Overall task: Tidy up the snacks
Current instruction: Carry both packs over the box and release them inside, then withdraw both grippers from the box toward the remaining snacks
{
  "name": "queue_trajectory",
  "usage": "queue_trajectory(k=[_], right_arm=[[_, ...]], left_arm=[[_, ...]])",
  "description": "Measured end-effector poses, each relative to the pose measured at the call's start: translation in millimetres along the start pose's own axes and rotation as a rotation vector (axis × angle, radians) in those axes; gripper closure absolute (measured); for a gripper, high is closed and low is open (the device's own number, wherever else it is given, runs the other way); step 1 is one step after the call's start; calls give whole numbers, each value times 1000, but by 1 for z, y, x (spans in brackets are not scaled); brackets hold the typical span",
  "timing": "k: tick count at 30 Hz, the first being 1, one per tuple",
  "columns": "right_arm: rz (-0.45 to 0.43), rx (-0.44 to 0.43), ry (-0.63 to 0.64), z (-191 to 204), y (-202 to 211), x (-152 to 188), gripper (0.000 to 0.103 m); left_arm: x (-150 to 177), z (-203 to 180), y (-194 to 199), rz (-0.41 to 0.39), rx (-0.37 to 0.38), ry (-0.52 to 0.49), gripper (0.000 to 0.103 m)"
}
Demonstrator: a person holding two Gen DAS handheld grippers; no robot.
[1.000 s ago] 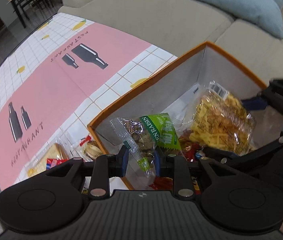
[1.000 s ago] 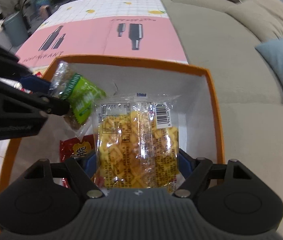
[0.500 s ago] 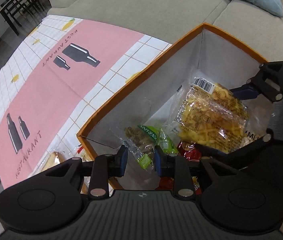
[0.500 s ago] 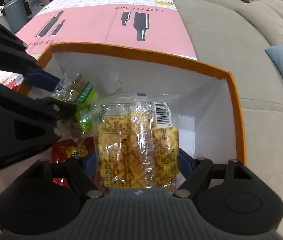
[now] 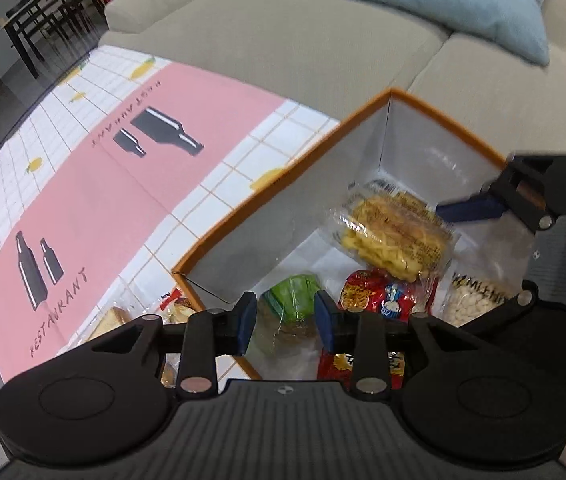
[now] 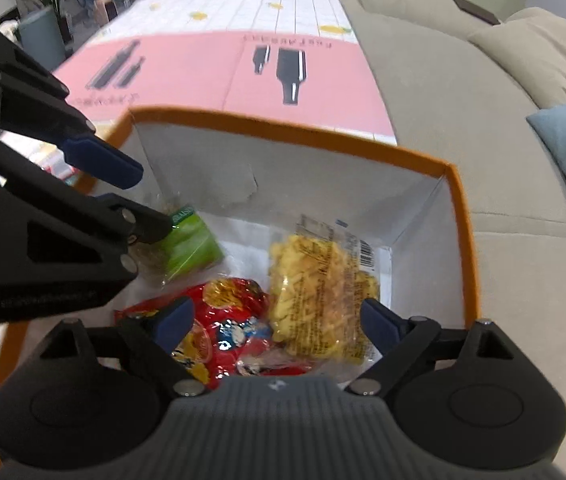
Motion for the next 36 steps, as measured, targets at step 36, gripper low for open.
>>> queue_trajectory(k=[36], right_arm=[[-200,-143,-176,176,112,16,42]], left_arm=[[195,124,142,-92,-180,605,63]])
Point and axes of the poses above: each gripper's, at about its wrist camera, not at the fingertips, and y roughly against the way its jaws point, z to its left, x to its underside, the point moved 4 cm from there along -y, roughly the way its jaws point, and after that the axes turned 9 degrees about -z, right-handed, at the moved point
